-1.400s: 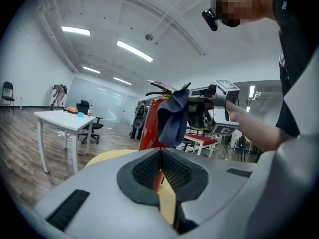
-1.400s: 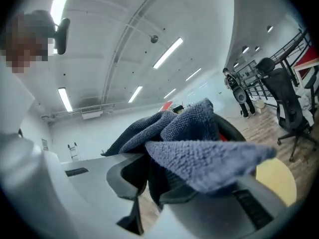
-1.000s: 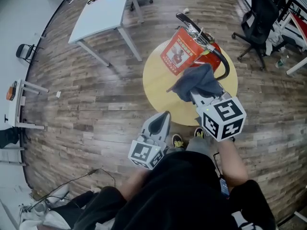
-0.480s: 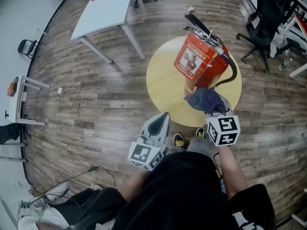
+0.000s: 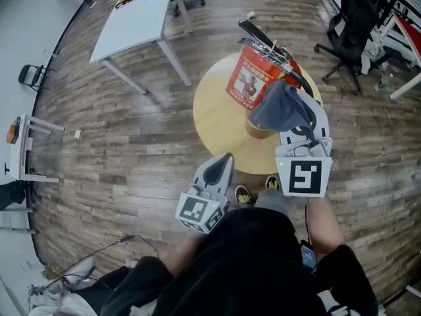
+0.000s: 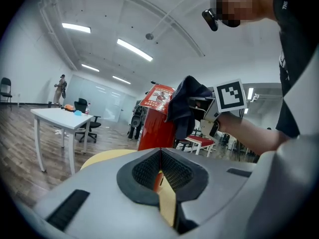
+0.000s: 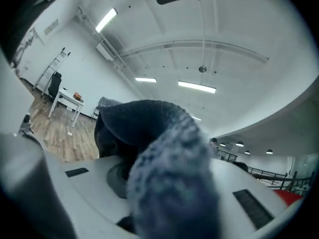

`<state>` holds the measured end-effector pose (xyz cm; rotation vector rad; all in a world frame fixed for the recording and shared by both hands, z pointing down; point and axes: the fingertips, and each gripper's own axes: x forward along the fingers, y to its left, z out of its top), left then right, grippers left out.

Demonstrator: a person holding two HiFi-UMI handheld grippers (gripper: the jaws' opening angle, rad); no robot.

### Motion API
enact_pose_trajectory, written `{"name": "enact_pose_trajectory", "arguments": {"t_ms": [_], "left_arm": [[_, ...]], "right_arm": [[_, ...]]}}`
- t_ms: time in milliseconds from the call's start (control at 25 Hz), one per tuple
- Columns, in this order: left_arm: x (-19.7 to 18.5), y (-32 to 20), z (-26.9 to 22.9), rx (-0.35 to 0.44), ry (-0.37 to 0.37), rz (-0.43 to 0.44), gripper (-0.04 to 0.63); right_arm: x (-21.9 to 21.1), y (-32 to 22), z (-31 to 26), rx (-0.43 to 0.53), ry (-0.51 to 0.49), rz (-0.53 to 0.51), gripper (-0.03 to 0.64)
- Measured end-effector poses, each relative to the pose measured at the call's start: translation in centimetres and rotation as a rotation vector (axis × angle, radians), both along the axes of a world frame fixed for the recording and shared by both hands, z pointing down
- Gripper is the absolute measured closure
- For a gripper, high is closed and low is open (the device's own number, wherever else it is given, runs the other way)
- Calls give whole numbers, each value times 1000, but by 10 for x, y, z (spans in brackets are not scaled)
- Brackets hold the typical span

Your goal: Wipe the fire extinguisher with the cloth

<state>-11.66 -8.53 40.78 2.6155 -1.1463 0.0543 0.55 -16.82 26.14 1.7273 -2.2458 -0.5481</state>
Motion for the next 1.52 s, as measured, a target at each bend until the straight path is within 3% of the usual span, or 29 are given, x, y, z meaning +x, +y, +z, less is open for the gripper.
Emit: {"name": "enact_pose_trajectory", "arguments": {"t_ms": [200,320,400,480,720,840,920,1040,1240,1320,1400,1520], "left_arm": [[-3,0,2,-6,1,-4,572],[-9,-1,4,-14,-1,-16,572],[-12,-3,5,-18,-1,-23,572],[-15,-6,8,-26,-1,-24,572],[-17,-3,11,-40,6,-25,572],[-21,0,13,-44,3,-30,572],[-23,2,14,-46,4,-34,572],[-31,3,13,-41,7,-50,572],[-39,2,14,-35,10,-65,572],[-35,1,13,-26,16,-63,572],[-31,1,10,-18,24,-57,572],[-27,1,4,-13,33,-43,572]], "right_arm": [[0,15,14,4,-62,-36,552],[-3,20,59,-140,-144,-77,552],[-10,18,97,-186,-156,-109,552],[-22,14,140,-195,-65,-115,552],[-50,2,288,-477,57,-123,552],[-55,0,338,-612,136,-106,552],[-54,0,348,-642,161,-71,552],[-52,0,304,-542,101,-17,552],[-48,5,136,-198,-13,-27,554],[-45,9,76,-79,3,-44,554],[-38,13,38,-22,20,-35,554],[-12,16,1,46,59,81,554]]}}
